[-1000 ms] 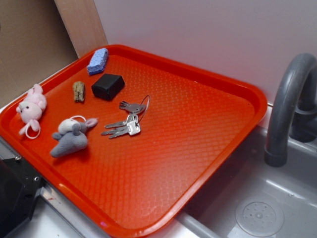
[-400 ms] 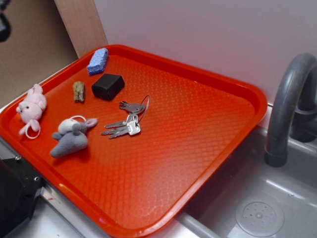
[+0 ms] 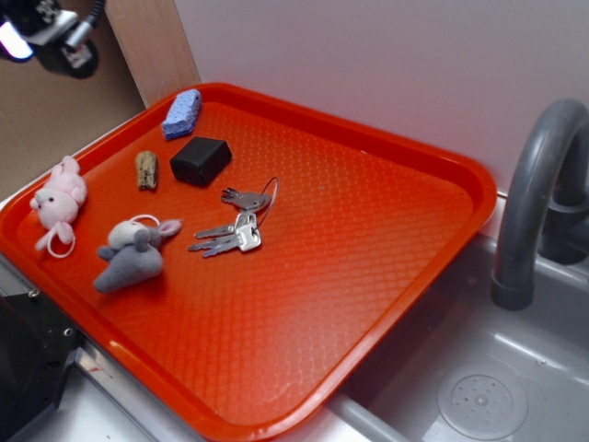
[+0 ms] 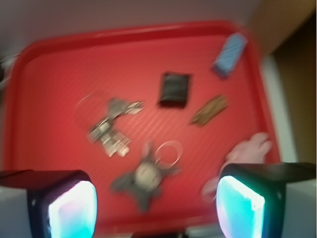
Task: Grab the pink bunny.
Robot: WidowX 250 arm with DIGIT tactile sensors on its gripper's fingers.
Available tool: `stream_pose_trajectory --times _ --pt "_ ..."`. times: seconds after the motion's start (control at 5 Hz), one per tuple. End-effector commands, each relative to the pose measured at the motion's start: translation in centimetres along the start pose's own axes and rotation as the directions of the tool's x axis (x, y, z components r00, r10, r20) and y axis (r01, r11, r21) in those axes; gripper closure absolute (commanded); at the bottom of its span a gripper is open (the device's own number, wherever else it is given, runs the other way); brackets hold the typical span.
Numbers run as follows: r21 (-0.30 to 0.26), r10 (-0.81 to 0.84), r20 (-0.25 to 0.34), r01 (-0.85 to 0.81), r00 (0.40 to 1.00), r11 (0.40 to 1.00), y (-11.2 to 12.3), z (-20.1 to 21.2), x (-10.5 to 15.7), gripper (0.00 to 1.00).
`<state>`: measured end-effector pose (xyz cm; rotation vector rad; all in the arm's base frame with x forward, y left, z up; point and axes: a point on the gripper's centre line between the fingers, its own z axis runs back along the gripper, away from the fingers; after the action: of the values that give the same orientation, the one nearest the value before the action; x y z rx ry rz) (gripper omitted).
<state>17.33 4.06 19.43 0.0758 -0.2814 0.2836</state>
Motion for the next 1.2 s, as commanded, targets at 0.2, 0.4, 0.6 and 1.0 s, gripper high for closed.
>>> stream_pose_trajectory --times 0.2,0.4,0.6,1.0 --pt "0.238 0.190 0.148 -0.222 0.971 0.946 8.3 -6.5 -1.5 0.00" --pt "0.245 0.192 0.141 -0.222 0.971 0.944 9.7 -8.5 -2.1 0.00" --pt "0.226 0.197 0.129 -0.222 0.972 0.948 10.3 -10.0 -2.4 0.00" --pt "0.105 0.215 -0.047 -0.209 0.976 0.972 10.4 -14.4 -3.7 0.00"
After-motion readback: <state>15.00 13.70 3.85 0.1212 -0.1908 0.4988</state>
